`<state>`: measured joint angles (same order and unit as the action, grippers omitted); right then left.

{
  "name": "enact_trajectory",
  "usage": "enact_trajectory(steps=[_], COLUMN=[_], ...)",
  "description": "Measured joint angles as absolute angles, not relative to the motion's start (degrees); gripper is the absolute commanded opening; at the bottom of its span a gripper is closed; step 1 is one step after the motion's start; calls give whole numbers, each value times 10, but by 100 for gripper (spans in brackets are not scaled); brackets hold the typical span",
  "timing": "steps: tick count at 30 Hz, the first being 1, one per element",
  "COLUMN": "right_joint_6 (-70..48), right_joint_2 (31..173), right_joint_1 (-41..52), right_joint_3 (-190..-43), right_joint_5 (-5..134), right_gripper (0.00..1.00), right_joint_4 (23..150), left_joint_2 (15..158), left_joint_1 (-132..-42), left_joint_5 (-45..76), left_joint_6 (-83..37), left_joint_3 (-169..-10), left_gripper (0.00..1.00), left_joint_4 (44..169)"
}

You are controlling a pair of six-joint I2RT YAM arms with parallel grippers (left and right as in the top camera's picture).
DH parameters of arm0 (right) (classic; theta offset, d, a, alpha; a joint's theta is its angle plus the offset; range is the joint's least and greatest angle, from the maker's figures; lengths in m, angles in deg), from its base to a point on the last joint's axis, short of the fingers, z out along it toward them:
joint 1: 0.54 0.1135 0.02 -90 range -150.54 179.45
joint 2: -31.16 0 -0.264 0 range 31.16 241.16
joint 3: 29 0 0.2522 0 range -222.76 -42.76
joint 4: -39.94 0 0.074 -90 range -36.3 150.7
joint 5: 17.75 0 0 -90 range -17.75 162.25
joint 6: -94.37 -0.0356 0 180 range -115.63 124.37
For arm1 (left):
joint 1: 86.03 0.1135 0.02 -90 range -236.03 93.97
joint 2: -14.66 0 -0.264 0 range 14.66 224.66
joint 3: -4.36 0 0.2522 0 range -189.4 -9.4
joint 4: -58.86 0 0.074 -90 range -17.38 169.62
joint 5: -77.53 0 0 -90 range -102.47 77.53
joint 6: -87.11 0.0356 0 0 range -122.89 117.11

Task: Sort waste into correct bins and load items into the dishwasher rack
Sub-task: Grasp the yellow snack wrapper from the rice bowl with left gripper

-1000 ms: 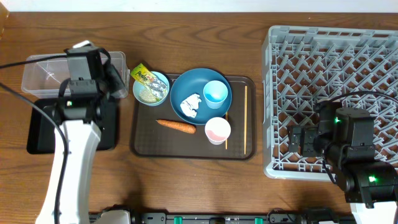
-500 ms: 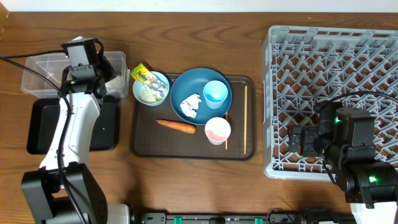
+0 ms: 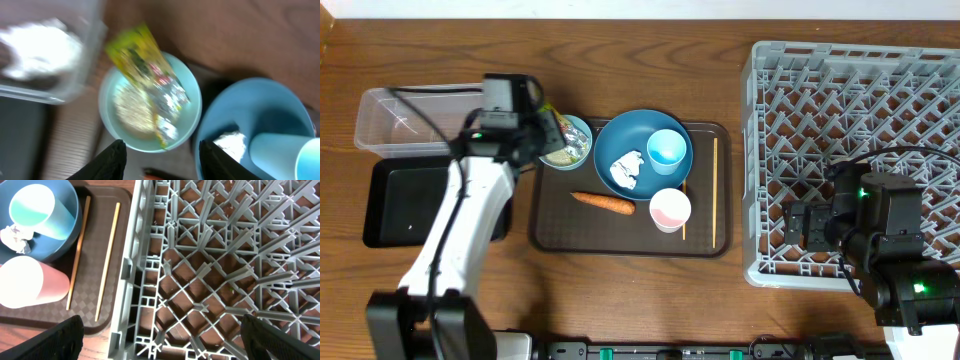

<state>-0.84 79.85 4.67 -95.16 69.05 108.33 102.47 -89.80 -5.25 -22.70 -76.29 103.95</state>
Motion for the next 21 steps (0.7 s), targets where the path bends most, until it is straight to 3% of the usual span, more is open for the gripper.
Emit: enact_trajectory(steps=[4,12,14,16,17,21], right_joint_6=[-9,-9,-9,-8,-9,-9], right_joint_2=[799,799,799,799,799,799], right_joint_1=[47,47,47,47,47,47], right_joint_3=[-952,-952,-952,-952,-952,-952], right_joint_5=[691,690,690,691,691,691], right_gripper=[99,99,99,99,99,99], right_joint_4=[1083,1083,1083,1084,1084,1088], left_joint_2=[1077,1149,1165,1177,1182,1184], left_joint_1=[-920,-922,-922,-922,-922,-922], left_joint_5=[-45,-40,-40,-40,-38,-38], left_joint_6=[-270,-304,-311,-315,-315,-314], left_joint_3=[-763,-763,-763,-763,-763,-763], left_gripper=[44,43,32,11,6,6], left_joint_4=[1038,1021,1015,1006,1003,992])
